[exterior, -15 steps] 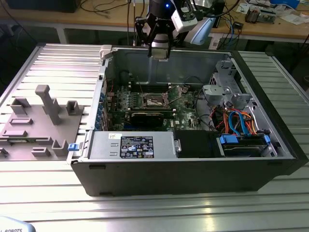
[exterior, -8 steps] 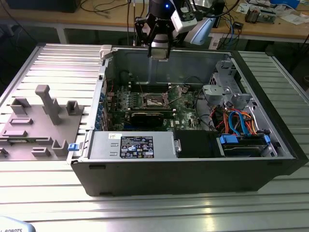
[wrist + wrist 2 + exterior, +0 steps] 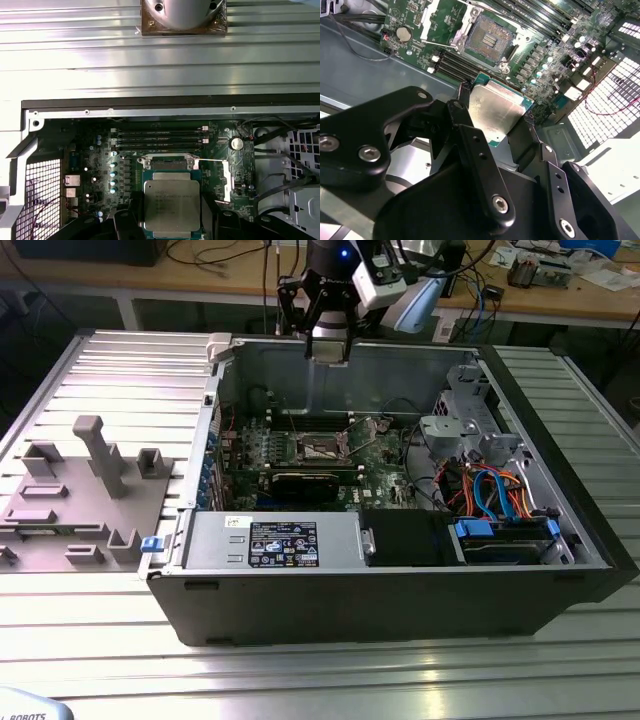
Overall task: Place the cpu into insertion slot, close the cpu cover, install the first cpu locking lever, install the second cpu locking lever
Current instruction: 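Place the cpu into insertion slot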
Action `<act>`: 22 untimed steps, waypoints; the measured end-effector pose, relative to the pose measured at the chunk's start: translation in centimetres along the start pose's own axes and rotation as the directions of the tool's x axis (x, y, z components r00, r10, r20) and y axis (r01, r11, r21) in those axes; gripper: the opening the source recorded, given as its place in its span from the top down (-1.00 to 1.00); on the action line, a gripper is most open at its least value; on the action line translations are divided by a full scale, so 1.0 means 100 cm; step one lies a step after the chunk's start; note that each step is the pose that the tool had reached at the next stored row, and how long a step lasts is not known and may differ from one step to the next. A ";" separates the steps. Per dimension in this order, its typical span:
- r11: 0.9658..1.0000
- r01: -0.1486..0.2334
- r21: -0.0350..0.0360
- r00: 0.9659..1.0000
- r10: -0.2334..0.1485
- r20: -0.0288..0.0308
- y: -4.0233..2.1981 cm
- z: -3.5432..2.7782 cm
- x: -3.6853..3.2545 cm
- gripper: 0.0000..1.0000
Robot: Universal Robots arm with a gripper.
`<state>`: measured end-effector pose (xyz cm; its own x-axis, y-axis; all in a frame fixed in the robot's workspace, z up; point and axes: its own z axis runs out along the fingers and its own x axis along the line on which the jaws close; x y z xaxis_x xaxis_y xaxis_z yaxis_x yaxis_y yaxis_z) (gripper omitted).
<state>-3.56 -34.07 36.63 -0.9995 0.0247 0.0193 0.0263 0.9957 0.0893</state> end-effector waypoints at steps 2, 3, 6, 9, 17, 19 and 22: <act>1.000 0.000 0.000 1.000 0.000 0.000 0.0000 0.0003 0.0004 -0.09; 1.000 0.000 0.000 1.000 0.000 0.000 -0.0001 0.0006 0.0007 -0.09; 1.000 0.000 0.000 1.000 0.000 0.000 -0.0001 0.0011 0.0013 -0.09; 1.000 0.000 0.000 1.000 0.000 0.000 -0.0002 0.0016 0.0017 -0.09; 1.000 0.000 0.000 1.000 0.000 0.000 -0.0004 0.0035 0.0030 -0.09; 1.000 0.000 0.000 1.000 0.000 0.000 -0.0004 0.0037 0.0032 -0.09; 1.000 0.000 0.000 1.000 0.000 0.000 -0.0006 0.0053 0.0047 -0.09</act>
<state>-4.04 -34.07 36.10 -0.9995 0.0248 0.0193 0.0264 0.9957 0.0893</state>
